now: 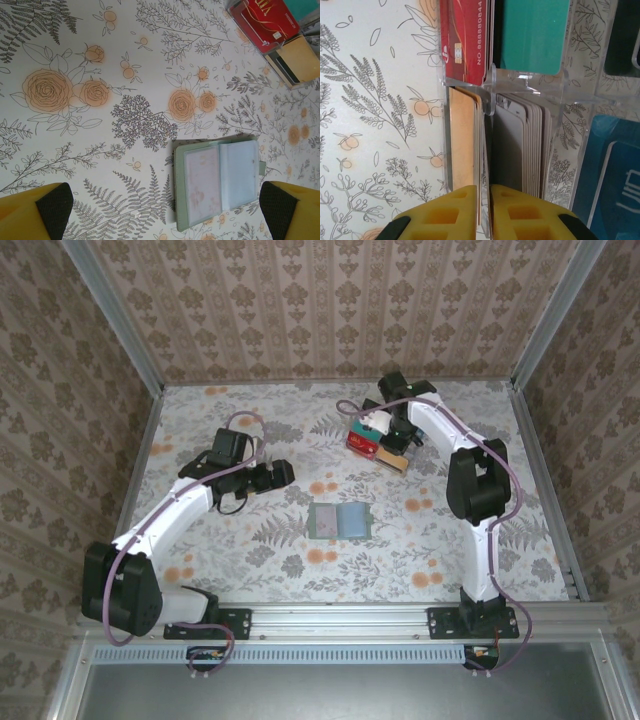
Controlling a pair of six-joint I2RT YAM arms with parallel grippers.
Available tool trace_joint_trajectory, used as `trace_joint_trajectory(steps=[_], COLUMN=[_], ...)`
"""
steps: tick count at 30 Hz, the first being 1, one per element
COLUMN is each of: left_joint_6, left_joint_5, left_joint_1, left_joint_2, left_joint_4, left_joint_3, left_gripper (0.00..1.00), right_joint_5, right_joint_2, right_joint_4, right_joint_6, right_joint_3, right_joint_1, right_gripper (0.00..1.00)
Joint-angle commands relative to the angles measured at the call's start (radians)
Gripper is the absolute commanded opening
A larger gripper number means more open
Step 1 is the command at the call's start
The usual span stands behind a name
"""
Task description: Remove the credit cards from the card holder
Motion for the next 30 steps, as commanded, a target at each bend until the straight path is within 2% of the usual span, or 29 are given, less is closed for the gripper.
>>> trace_joint_trajectory(steps=[1,5,14,20,30], left_joint_6=[-0.009,-0.012,-0.018,-0.018,-0.023], left_joint_5=[0.01,0.013,0.017,0.022,0.027], left_joint_1=[0.005,0.005,0.006,0.005,0.005], left_joint_2=[-0.007,-0.006,-0.005,-0.005,-0.001], left_joint_4=[-0.014,-0.01,-0.005,-0.004,0.003], left_joint_3=[-0.017,-0.021,-0.021,-0.022,-0.022], left_gripper=[1.0,1.0,1.0,1.0,1.0], right_joint_5=[0.045,0.056,0.076,0.088,0.075], right_joint_2=[0.004,-0.023,-0.065,-0.06,-0.101], right_joint_4=[0.013,0.036,0.066,0.072,0.124], right_joint_6=[0.024,0.028,0.066,0.103,0.157], right_joint_3=[-0.002,-0.023,-0.047,-0.054,-0.081], right_joint_1=[0.009,0.008,0.004,0.006,0.005], right_gripper=[0.16,0.09,0.08,0.19,0.27])
